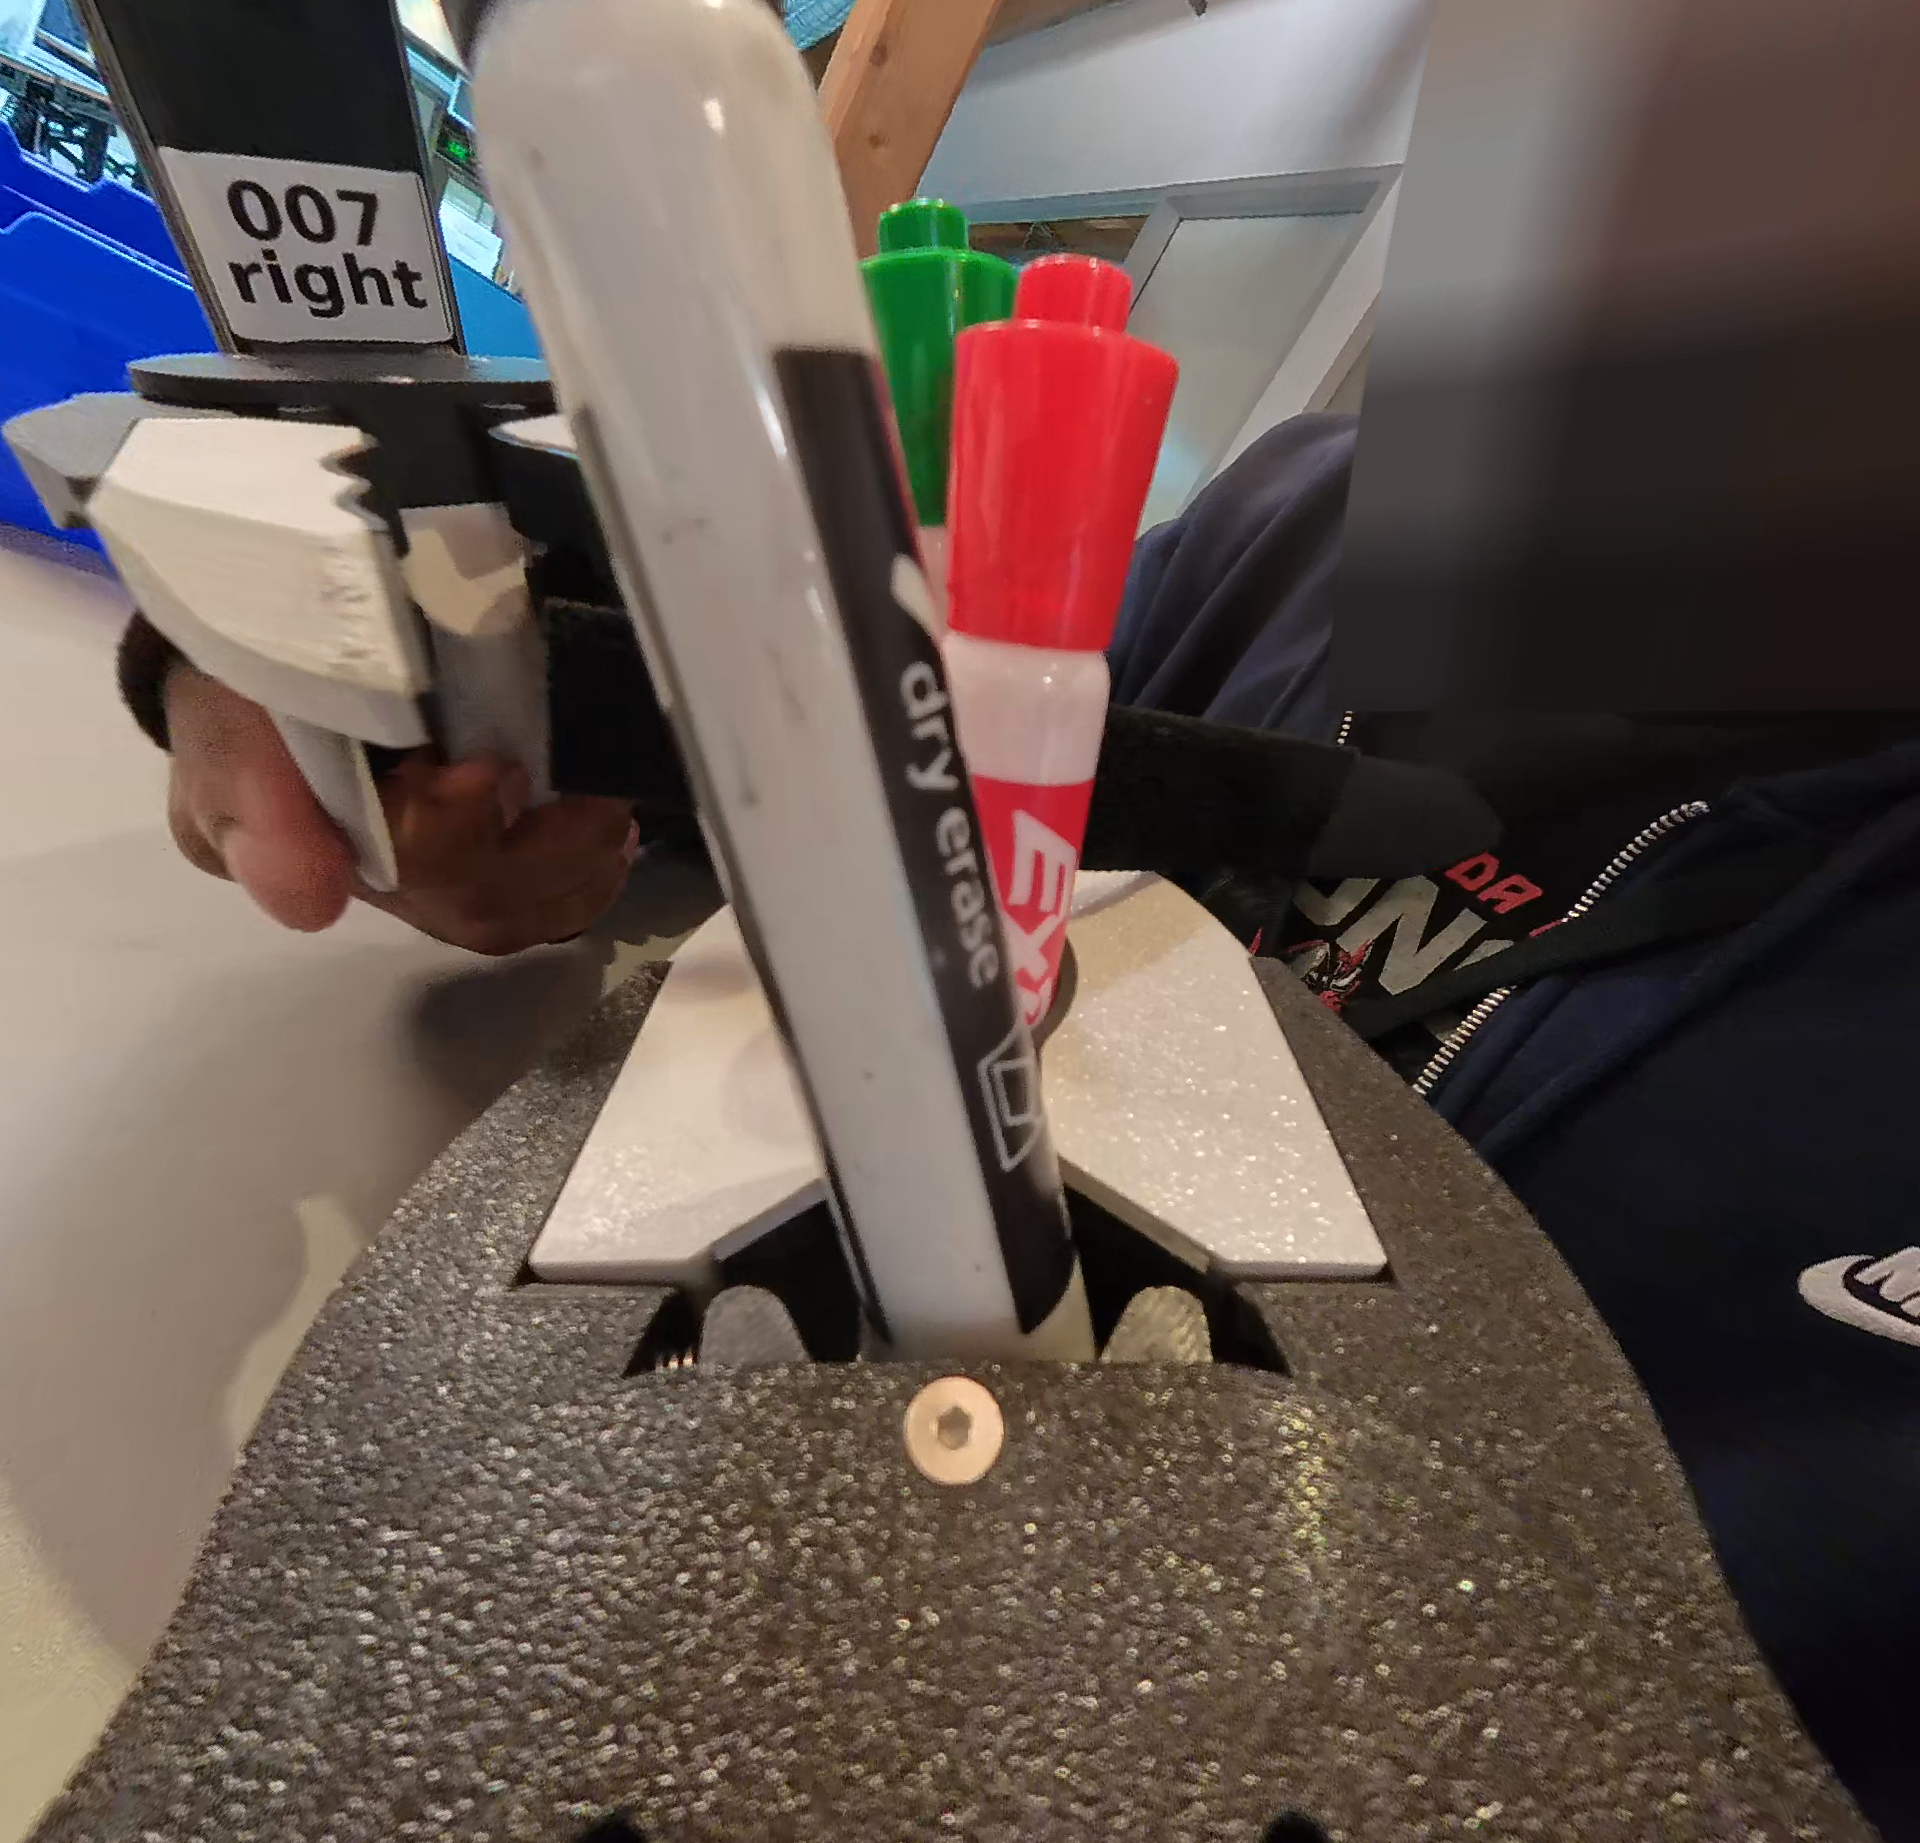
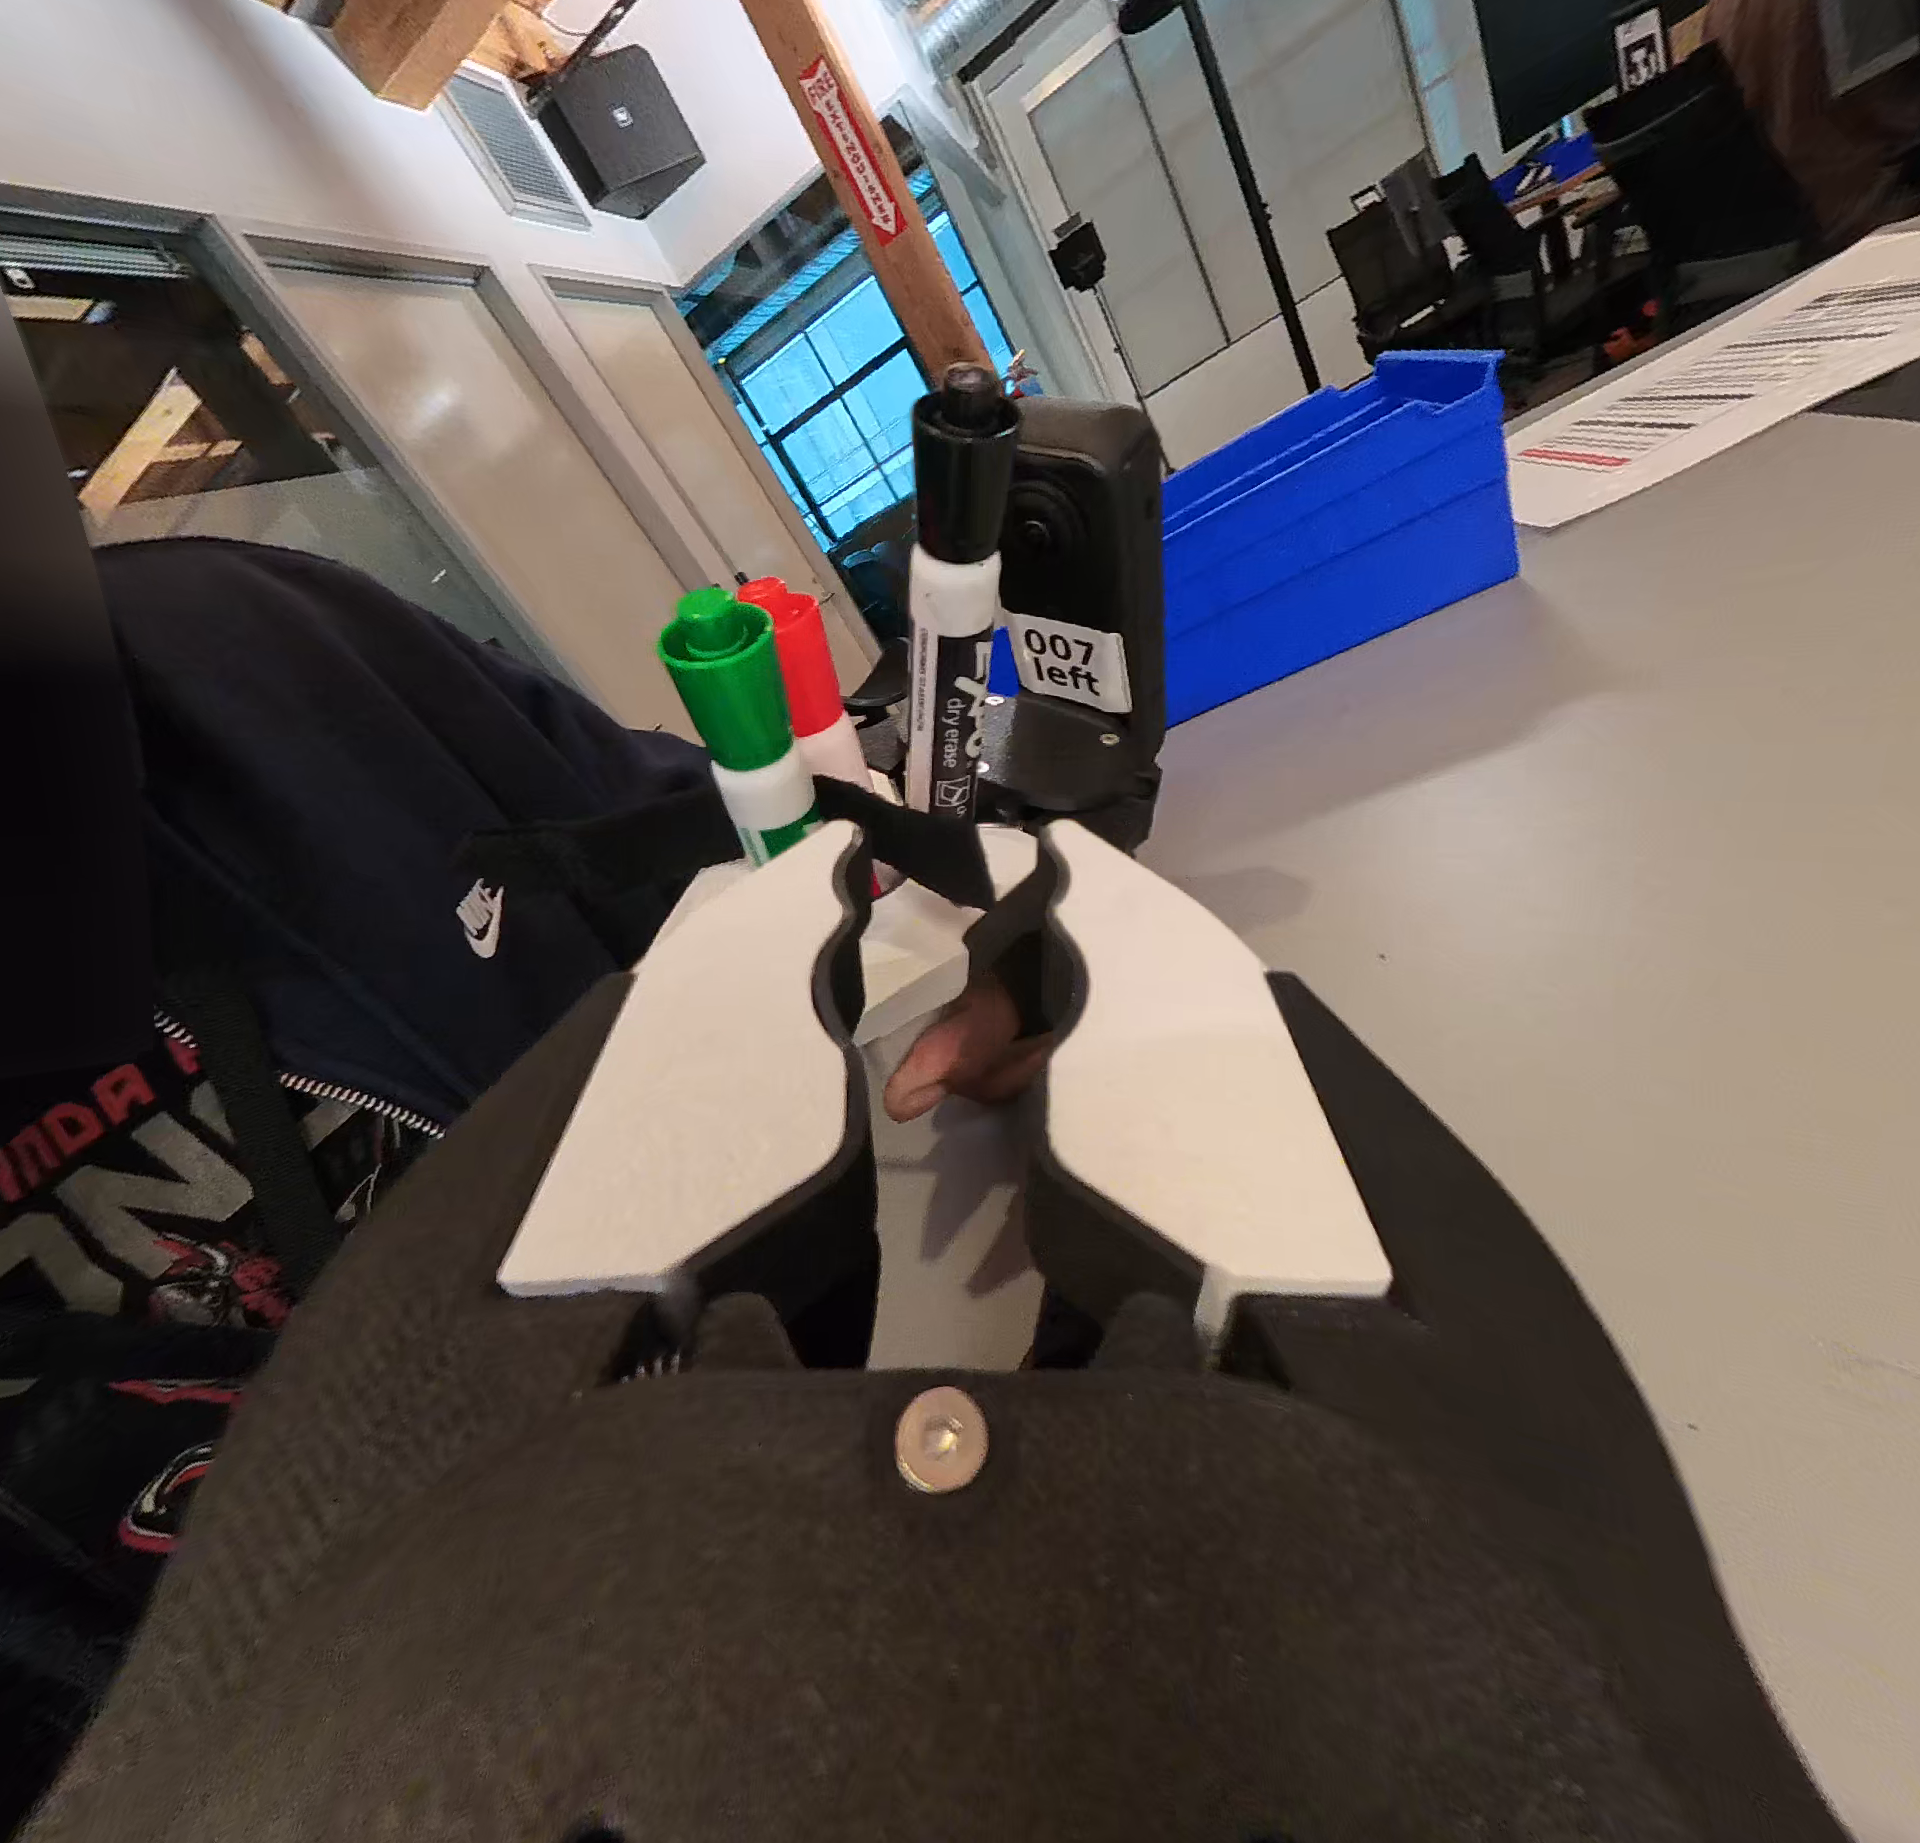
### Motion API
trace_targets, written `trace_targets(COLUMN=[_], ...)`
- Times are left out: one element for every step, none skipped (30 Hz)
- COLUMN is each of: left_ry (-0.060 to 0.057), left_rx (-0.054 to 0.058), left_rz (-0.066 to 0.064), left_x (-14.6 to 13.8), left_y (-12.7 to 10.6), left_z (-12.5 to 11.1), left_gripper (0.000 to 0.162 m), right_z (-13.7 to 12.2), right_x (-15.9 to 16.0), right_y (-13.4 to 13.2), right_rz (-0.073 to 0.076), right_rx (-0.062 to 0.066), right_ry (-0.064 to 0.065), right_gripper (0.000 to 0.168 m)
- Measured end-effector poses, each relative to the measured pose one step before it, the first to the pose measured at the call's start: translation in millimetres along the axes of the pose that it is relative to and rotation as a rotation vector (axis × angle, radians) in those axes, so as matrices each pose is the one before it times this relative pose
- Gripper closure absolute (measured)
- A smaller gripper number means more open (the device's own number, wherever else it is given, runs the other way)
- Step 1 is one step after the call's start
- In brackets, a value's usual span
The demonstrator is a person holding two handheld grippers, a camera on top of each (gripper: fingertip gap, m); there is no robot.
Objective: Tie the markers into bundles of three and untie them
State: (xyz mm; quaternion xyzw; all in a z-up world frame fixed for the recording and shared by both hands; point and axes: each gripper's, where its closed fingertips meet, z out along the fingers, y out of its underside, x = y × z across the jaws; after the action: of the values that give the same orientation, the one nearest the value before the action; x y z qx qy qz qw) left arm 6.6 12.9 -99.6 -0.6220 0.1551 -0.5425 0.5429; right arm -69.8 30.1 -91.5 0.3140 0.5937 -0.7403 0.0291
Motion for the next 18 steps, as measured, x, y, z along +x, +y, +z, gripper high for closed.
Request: trace_targets(left_ry=[0.0018, 0.0006, 0.0024, 0.0036, -0.0006, -0.0007, 0.001, 0.0003, -0.0001, -0.0008, 0.0021, 0.0017, -0.0001, -0.0015, -0.001, -0.0003, -0.0021, -0.0011], left_rx=[0.002, 0.0006, 0.0007, 0.0005, -0.0006, -0.0001, 0.0005, 0.0006, 0.0008, 0.0009, -0.0003, -0.0011, -0.0028, -0.003, -0.0026, -0.0022, -0.0004, 0.0], left_rz=[-0.0021, -0.0016, 0.0001, 0.0022, 0.0017, 0.0012, -0.0011, -0.0027, -0.0023, -0.0023, -0.002, -0.0002, 0.0009, 0.0015, 0.0006, 0.0, 0.0006, 0.0002], left_x=[0.01, -0.11, 0.35, 0.69, 0.18, -0.14, 0.07, -0.15, -0.21, -0.32, 0.21, 0.22, 0.19, -0.12, -0.03, -0.05, -0.22, -0.09], left_y=[-0.2, 0.06, -0.09, -0.08, -0.03, 0.05, 0.07, 0.03, -0.12, -0.02, 0.13, 0.19, 0.4, 0.5, 0.41, 0.37, 0.0, 0.04], left_z=[-0.2, -0.13, -0.09, 0.0, 0.08, 0.08, -0.09, -0.08, -0.14, -0.06, -0.09, 0.14, 0.26, 0.36, 0.31, 0.28, 0.08, -0.05], left_gripper=[0.143, 0.143, 0.143, 0.143, 0.143, 0.142, 0.142, 0.142, 0.142, 0.142, 0.142, 0.142, 0.142, 0.142, 0.142, 0.142, 0.142, 0.142], right_z=[1.01, 0.99, 0.74, 0.52, 0.27, 0.1, -0.04, -0.08, -0.03, 0.04, 0.35, 0.48, 0.34, 0.23, 0.3, 0.22, 0.24, 0.23], right_x=[-1.64, -1.16, -1.08, -0.37, -0.06, -0.21, -0.03, -0.15, -0.65, -1.2, -0.95, -0.36, 0.04, 0.0, -0.1, -0.33, -0.28, -0.35], right_y=[0.63, 0.6, 0.27, -0.27, -0.5, -0.4, -0.07, 0.16, 0.32, 0.26, 0.21, 0.61, 0.61, 0.61, 0.47, 0.35, 0.3, 0.29], right_rz=[-0.0035, -0.0054, -0.0077, -0.0066, -0.0025, 0.0001, -0.0009, -0.0035, -0.0055, -0.0064, -0.0055, -0.0048, -0.0033, -0.0001, 0.0023, 0.0007, -0.0024, -0.0035], right_rx=[-0.0028, -0.002, 0.0004, 0.0031, 0.0038, 0.0024, 0.0005, -0.0016, -0.0025, -0.0022, -0.0032, -0.0042, -0.0037, -0.0021, -0.0015, -0.001, -0.0012, -0.0017], right_ry=[-0.0067, -0.0029, -0.0014, 0.0028, 0.003, 0.0004, 0.0009, 0.001, -0.0018, -0.0053, -0.0027, 0.0011, 0.0012, -0.0007, -0.0026, -0.0027, -0.0019, -0.0008], right_gripper=[0.143, 0.149, 0.154, 0.155, 0.156, 0.158, 0.159, 0.161, 0.163, 0.166, 0.166, 0.166, 0.166, 0.166, 0.166, 0.166, 0.166, 0.166])
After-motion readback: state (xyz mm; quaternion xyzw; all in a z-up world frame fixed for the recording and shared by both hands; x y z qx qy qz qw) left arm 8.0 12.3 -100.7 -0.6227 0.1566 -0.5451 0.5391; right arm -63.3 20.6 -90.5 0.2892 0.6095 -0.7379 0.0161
